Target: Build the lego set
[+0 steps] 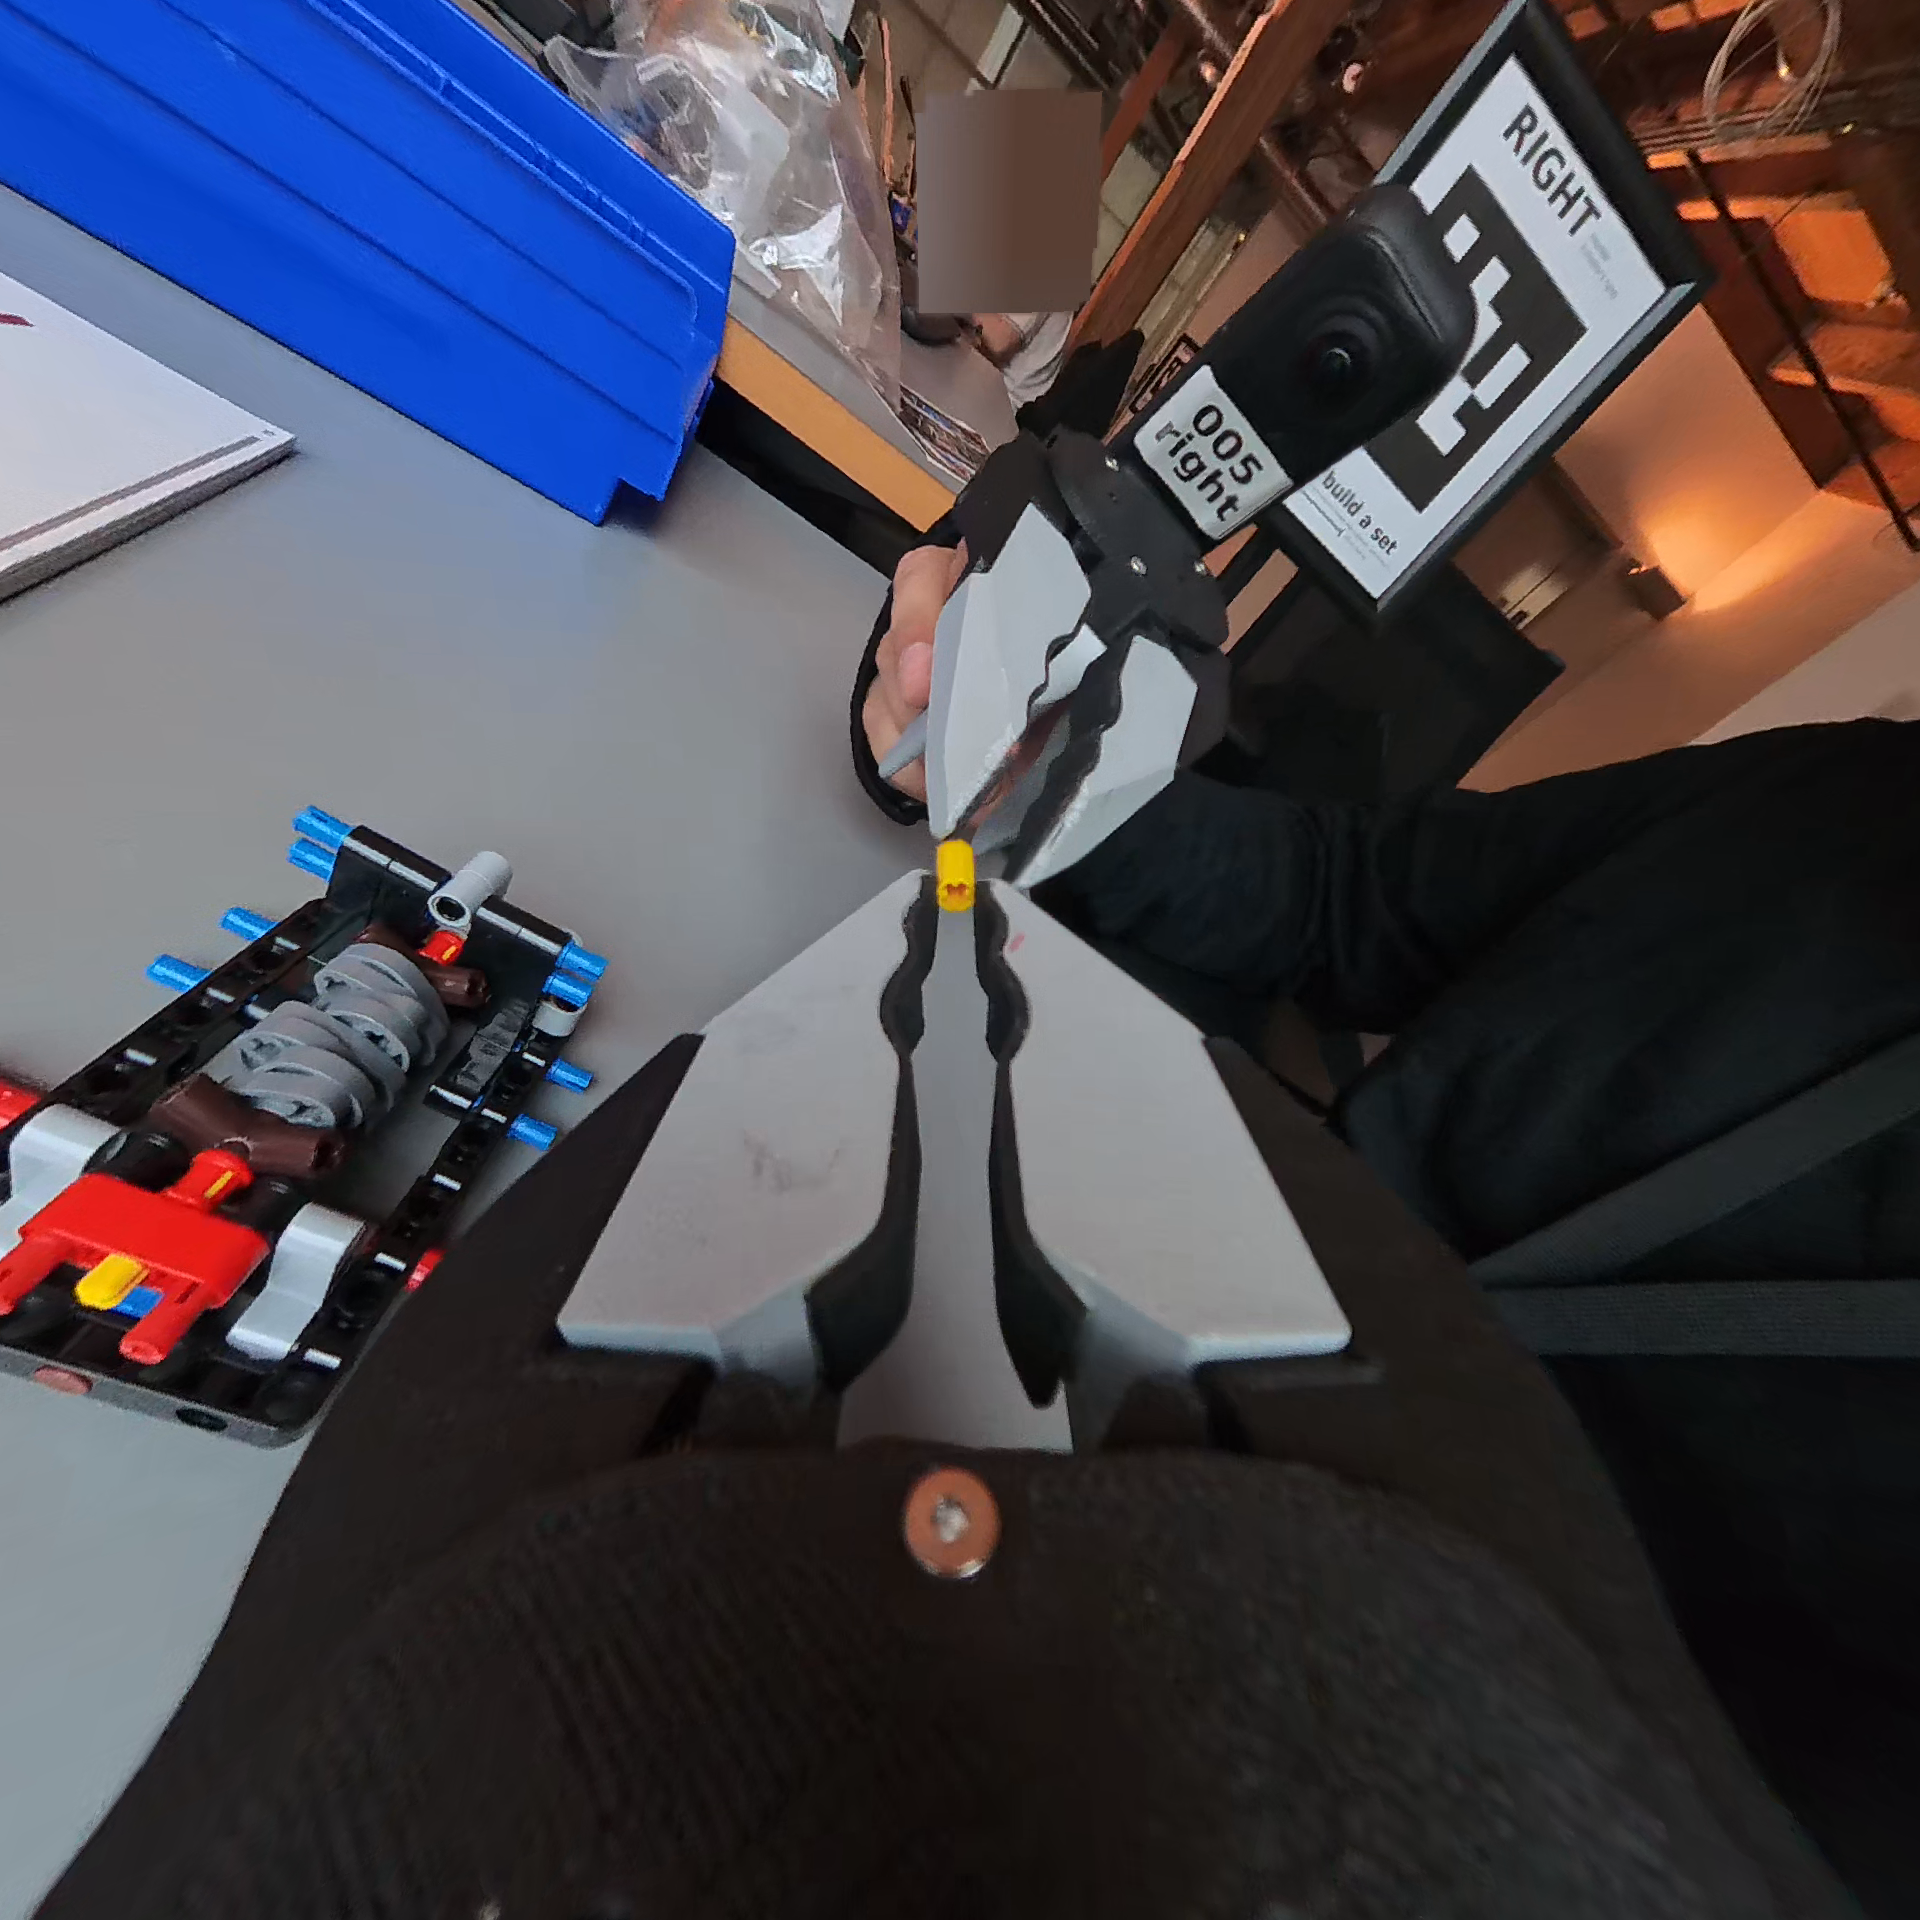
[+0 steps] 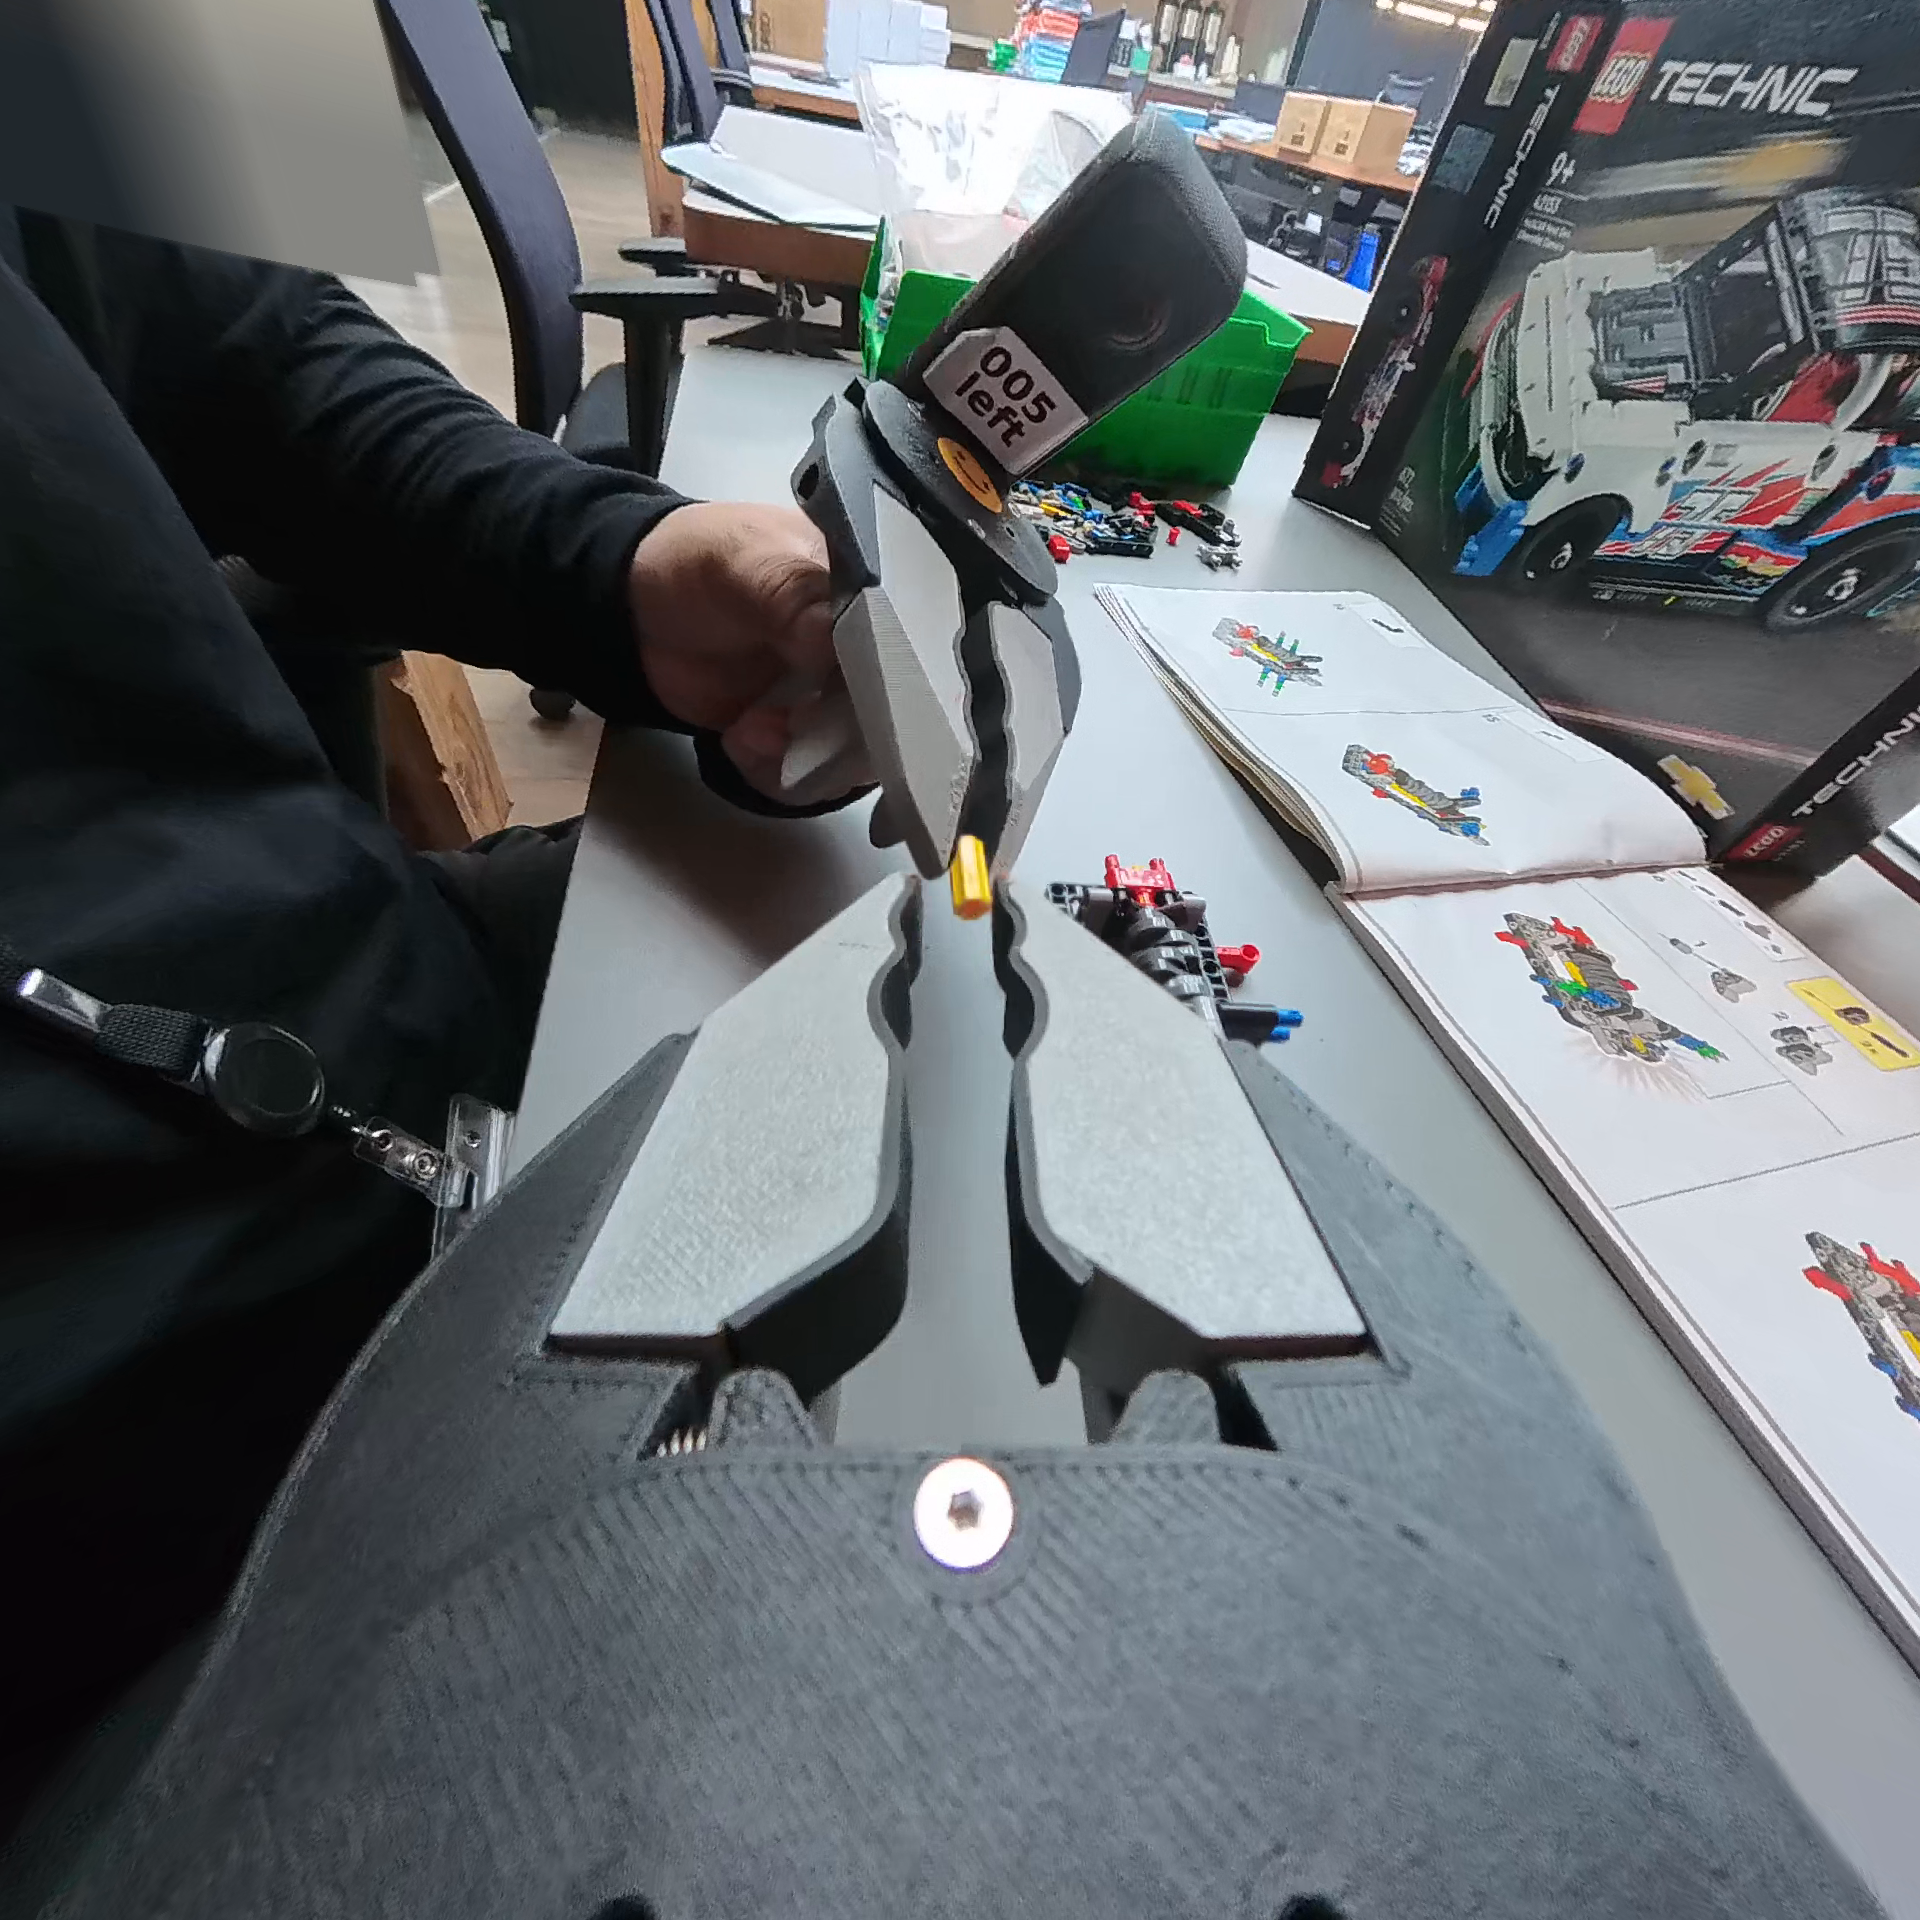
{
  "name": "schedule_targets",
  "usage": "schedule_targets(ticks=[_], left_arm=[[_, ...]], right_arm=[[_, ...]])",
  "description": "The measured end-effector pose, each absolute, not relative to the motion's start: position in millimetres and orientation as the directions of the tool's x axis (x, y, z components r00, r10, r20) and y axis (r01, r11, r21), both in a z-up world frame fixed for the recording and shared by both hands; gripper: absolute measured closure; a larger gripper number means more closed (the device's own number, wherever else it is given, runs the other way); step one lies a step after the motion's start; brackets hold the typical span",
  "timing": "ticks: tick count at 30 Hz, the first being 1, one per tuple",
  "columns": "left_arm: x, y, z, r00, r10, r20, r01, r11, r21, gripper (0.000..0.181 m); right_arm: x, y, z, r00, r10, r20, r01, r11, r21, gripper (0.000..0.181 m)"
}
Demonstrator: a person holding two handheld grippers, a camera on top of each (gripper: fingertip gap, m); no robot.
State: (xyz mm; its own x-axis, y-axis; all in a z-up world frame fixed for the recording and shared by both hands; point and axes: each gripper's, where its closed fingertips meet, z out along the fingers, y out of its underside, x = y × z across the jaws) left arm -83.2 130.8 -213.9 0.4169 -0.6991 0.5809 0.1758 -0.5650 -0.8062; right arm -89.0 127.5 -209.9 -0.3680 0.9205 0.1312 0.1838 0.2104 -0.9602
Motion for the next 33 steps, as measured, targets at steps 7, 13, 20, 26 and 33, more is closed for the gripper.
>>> schedule_targets(ticks=[7, 13, 20, 26, 33], left_arm=[[-80.2, 127.7, -211.9, 0.36, -0.694, 0.623, 0.195, -0.597, -0.778, 0.176], [-80.2, 126.3, -212.8, 0.336, -0.685, 0.647, 0.194, -0.622, -0.759, 0.176], [-102.0, 130.2, -213.4, 0.464, -0.715, 0.523, 0.075, -0.557, -0.827, 0.16], [-166.8, 157.5, -231.9, 0.696, -0.676, 0.244, -0.17, -0.485, -0.858, 0.15], [-168.8, 175.7, -266.4, 0.633, -0.742, 0.219, -0.367, -0.537, -0.759, 0.138]], right_arm=[[-91.2, 126.5, -214.3, -0.355, 0.919, 0.172, 0.201, 0.255, -0.946, 0.177], [-91.1, 125.1, -215.2, -0.359, 0.915, 0.185, 0.203, 0.271, -0.941, 0.177], [-85.1, 145.5, -226.2, -0.339, 0.923, 0.18, 0.268, 0.278, -0.922, 0.178], [-87.2, 196.6, -264.4, -0.25, 0.962, 0.109, 0.475, 0.22, -0.852, 0.177], [-92.4, 207.6, -279.5, -0.309, 0.951, -0.001, 0.527, 0.171, -0.832, 0.177]])
